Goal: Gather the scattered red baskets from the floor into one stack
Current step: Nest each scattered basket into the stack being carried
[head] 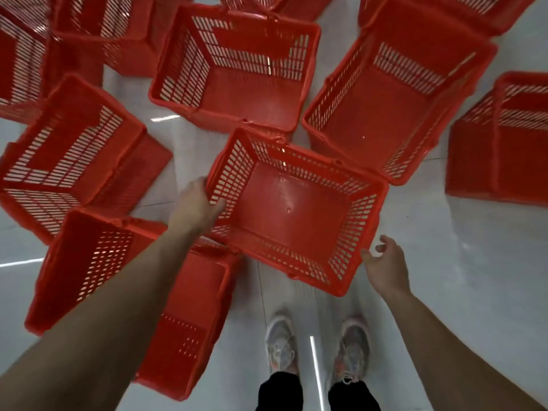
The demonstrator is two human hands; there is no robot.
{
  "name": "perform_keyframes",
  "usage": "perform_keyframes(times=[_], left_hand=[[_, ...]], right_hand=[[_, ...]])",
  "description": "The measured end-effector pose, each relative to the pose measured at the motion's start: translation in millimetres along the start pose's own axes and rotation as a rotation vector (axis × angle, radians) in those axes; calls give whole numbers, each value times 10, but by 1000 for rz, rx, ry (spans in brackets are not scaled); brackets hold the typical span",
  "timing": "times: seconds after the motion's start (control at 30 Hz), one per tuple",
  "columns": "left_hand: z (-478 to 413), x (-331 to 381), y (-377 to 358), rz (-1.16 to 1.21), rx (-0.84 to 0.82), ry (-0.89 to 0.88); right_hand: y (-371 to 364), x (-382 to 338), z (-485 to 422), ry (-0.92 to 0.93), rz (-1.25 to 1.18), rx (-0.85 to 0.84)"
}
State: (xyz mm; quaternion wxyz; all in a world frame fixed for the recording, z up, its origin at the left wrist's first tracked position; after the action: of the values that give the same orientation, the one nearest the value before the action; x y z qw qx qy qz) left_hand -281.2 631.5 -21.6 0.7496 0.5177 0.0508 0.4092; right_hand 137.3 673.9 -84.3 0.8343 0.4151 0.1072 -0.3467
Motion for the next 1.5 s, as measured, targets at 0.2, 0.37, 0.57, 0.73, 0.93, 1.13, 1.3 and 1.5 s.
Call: perform_keyframes(times=[0.2, 0.37, 0.57, 0.73, 0.93, 1.13, 1.3, 1.5], left_hand=[[-795, -421, -609, -7, -2, 157], [-841, -500, -739, 64, 139, 80], [-329, -120, -150, 99, 174, -23], [298, 324, 671, 230, 248, -4], [1152, 547, 1697, 370, 355, 96], [2110, -33, 2395, 372, 492, 292], [3026, -874, 2682, 374, 561, 459], [3647, -2028, 2623, 426, 546, 603]], right_hand=[[-481, 252, -366, 42, -178, 174], [-455, 253, -359, 81, -194, 203], [403, -217, 71, 147, -198, 257], [1263, -789, 611, 192, -174, 263], [2022, -1604, 1234, 352, -208, 284], [1804, -2182, 1718, 436, -181, 140], [1151, -2533, 2307, 545, -139, -10], [199, -2554, 2991, 585, -122, -128]])
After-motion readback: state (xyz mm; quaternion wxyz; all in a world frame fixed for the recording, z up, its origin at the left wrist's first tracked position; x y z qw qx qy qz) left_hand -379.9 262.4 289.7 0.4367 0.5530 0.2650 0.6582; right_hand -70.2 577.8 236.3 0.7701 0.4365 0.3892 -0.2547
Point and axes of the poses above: each hand's wrist, its own z-axis away from the middle knuckle, its own y-axis out of the back of the hand, x = y × z, the point moved 3 cm from there along -z, towards the middle knuckle, and after that the axes turned 2 degrees about -x, right-handed, at the moved point
